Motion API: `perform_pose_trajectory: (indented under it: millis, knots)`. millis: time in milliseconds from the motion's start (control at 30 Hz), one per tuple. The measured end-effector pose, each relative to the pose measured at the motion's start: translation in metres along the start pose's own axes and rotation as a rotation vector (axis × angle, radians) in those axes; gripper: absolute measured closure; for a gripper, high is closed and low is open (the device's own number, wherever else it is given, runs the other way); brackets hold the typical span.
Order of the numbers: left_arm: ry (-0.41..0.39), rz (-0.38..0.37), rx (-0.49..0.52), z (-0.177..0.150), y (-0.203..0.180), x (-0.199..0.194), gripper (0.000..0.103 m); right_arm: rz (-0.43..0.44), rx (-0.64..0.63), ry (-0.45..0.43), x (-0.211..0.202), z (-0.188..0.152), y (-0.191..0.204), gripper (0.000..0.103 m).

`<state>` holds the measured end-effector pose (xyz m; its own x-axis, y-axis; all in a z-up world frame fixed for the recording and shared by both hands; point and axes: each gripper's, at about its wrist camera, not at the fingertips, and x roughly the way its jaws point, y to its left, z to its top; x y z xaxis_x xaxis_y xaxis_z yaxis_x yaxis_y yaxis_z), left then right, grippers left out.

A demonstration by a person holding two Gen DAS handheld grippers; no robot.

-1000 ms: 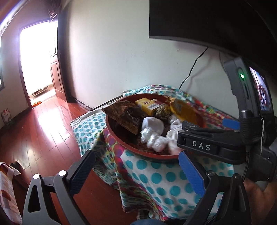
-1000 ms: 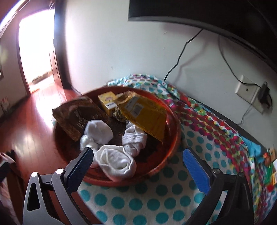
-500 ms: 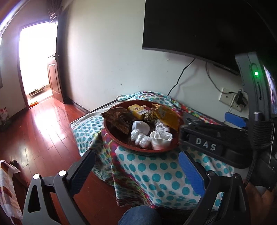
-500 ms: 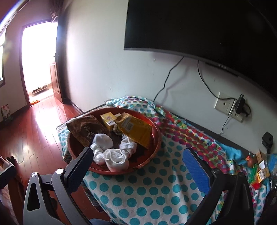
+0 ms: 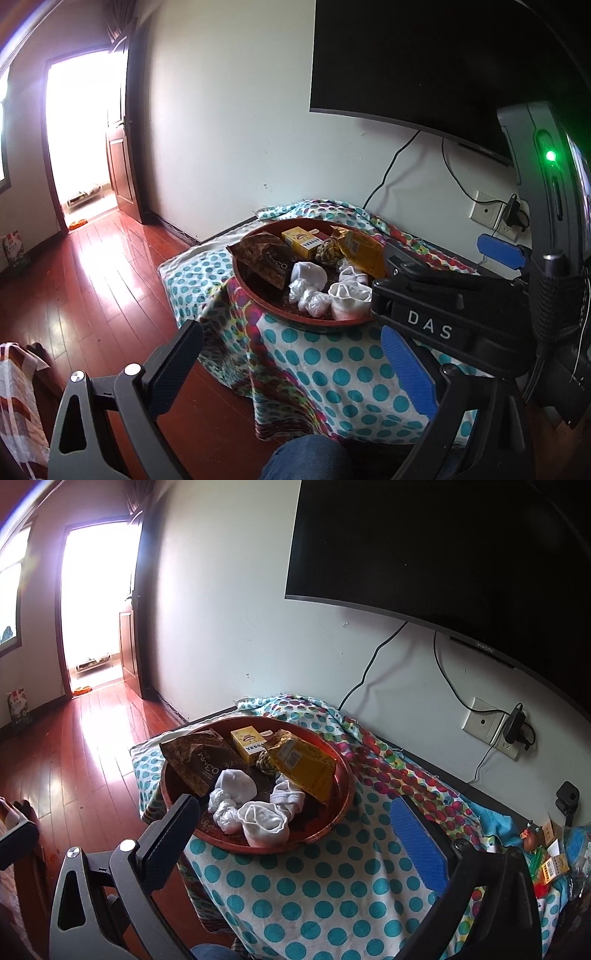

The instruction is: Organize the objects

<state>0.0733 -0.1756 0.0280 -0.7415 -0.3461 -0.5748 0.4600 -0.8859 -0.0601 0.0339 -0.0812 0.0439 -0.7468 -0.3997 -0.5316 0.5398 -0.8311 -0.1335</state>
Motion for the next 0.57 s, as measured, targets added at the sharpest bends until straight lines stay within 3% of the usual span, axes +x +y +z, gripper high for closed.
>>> perform_pose_trajectory:
  millis: [567]
  knots:
    - [-0.001,0.022,0.01,-0.0009,0.0017,0.0,0.004,0.006,-0.008,0.01,0.0028,-0.0033,0.0012,0.0]
